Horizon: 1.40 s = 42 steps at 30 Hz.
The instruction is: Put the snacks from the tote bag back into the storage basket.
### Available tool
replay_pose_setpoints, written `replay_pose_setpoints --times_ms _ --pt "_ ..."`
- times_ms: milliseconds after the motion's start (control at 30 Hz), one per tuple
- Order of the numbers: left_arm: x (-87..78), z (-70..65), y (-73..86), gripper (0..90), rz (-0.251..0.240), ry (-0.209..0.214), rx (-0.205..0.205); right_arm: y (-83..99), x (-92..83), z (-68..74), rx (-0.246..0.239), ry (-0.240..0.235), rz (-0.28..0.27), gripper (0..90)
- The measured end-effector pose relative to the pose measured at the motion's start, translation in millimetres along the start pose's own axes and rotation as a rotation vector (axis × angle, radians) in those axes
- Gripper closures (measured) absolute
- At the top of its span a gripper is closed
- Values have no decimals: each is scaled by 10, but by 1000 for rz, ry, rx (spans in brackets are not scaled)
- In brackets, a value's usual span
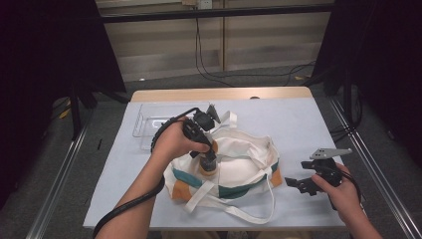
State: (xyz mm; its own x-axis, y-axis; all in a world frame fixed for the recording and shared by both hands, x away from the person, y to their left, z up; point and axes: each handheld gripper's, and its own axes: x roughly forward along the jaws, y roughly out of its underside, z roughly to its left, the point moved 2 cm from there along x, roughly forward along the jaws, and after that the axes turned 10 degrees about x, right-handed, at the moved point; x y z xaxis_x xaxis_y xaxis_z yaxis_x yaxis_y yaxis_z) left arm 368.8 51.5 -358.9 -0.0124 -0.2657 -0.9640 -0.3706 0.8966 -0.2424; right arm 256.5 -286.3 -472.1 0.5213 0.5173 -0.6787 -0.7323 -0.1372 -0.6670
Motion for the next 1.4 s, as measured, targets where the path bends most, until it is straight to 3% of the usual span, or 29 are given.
replay_pose_setpoints --times_ms 267,533,733,1100,1400 --pt "-149 19 -9 300 26 -2 -6 -4 -9 2 5 1 0 48" --pt "-275 11 -36 300 22 -4 -17 -7 -10 -1 0 -1 -5 48" --pt "-379 -2 -102 300 24 -12 14 -9 -14 4 1 3 -6 48" --pt "-473 -22 -196 301 19 5 -5 -10 -15 -1 -2 2 -9 49" --pt "-542 10 -248 300 27 -6 8 -12 -19 5 3 -1 -9 49"
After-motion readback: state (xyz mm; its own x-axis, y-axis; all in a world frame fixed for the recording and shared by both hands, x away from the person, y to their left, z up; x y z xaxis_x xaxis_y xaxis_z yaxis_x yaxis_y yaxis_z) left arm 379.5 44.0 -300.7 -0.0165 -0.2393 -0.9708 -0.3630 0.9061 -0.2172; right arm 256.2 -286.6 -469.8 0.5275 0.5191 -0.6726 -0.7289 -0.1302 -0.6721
